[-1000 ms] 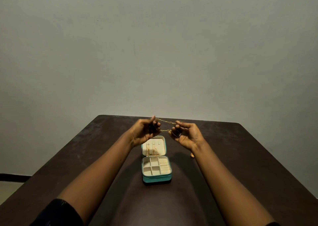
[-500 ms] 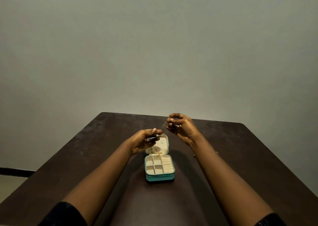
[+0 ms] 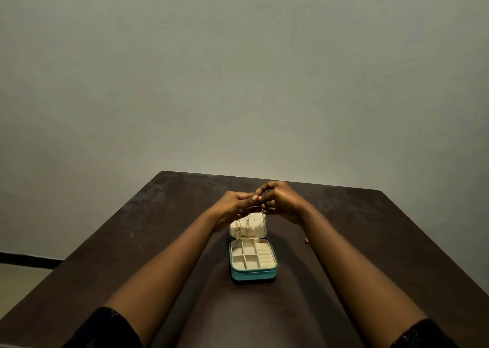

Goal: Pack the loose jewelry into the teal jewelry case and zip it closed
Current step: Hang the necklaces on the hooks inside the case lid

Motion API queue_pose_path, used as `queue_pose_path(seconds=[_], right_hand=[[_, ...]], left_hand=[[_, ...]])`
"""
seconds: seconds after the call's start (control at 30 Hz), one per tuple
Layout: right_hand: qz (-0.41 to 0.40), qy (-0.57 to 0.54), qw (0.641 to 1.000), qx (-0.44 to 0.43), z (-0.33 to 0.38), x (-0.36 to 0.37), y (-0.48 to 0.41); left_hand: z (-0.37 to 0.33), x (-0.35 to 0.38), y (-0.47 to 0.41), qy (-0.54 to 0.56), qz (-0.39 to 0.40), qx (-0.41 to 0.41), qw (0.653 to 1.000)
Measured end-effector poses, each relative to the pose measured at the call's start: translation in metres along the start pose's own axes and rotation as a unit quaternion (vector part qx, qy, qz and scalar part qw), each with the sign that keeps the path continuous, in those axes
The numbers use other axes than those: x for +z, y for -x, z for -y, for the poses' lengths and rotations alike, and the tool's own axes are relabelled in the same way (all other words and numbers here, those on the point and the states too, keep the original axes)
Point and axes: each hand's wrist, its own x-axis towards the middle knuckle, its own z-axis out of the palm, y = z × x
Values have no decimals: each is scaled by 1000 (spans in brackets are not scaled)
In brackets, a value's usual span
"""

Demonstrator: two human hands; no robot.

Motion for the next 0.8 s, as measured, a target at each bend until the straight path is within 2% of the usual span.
queue_pose_path(seconds=[0.2,0.3,0.47,0.57,0.7,0.8], right_hand=[[-36,-9,999,29,-7,-2,-7],[-50,-9,997,56,-15,-2,-12],[-83,8,994,67,-30,1,-19],[-113,16,991,70,-38,2,-26],[-201,142,967,70,-51,7,-38],[-241,217,944,60,-59,12,-48]], left_hand=[[5,-8,-6,-38,-20,-10,999],[8,-9,-10,-108,-39,-15,993],[18,-10,-26,-279,-129,24,951],[24,-9,-35,-331,-157,26,930],[31,-4,-44,-371,-181,16,911],[40,-2,-49,-358,-211,13,909]])
